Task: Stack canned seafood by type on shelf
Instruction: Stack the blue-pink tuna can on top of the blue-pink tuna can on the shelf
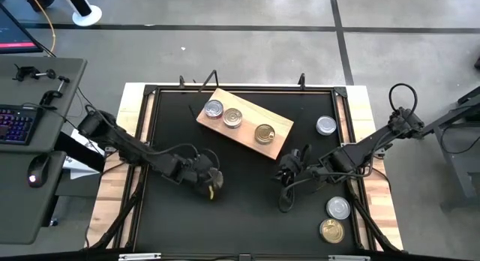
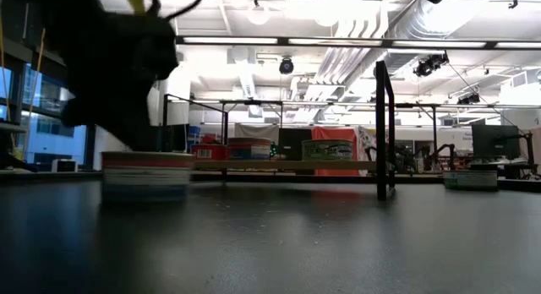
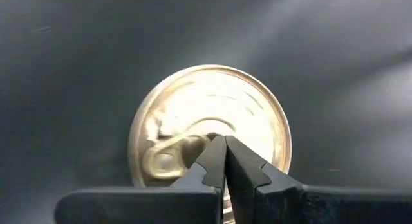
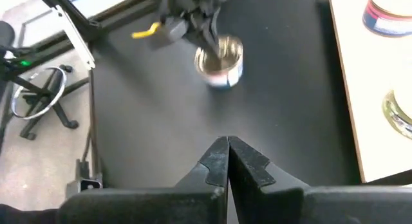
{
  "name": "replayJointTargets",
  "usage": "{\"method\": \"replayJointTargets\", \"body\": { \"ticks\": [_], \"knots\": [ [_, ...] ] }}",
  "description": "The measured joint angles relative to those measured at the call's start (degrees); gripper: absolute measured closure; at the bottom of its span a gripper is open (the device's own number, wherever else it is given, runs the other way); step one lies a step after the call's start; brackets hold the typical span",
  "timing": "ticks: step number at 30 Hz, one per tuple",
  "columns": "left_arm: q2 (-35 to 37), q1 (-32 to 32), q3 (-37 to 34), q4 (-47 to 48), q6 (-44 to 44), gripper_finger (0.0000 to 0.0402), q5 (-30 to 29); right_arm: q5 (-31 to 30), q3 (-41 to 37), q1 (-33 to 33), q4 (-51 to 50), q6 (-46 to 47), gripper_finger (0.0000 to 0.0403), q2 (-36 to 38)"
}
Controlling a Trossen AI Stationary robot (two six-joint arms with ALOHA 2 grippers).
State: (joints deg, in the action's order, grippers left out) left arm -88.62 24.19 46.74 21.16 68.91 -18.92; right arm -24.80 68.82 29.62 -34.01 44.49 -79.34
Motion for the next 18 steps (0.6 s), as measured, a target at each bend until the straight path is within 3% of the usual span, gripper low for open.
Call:
{"method": "replayJointTargets", "body": {
  "ticks": [3,7,14,18],
  "knots": [
    [-3.3,0.4,0.1,-9.3,-2.9,0.0401,0.3,2.0,0.0,-0.7,3.8,-2.5,0.0402,-1.0],
    [-4.2,-0.2,1.8,-14.7,-9.2,0.0401,2.8,11.3,0.0,-2.4,10.9,-8.7,0.0402,-5.3],
    [4.1,1.9,4.4,-9.6,-27.0,0.0401,1.8,18.7,0.0,-4.8,16.3,-10.0,0.0402,-16.3],
    [7.7,4.4,4.4,1.3,-29.0,0.0401,-2.7,21.0,0.0,-6.5,19.1,-9.8,0.0402,-21.4]
  ]
}}
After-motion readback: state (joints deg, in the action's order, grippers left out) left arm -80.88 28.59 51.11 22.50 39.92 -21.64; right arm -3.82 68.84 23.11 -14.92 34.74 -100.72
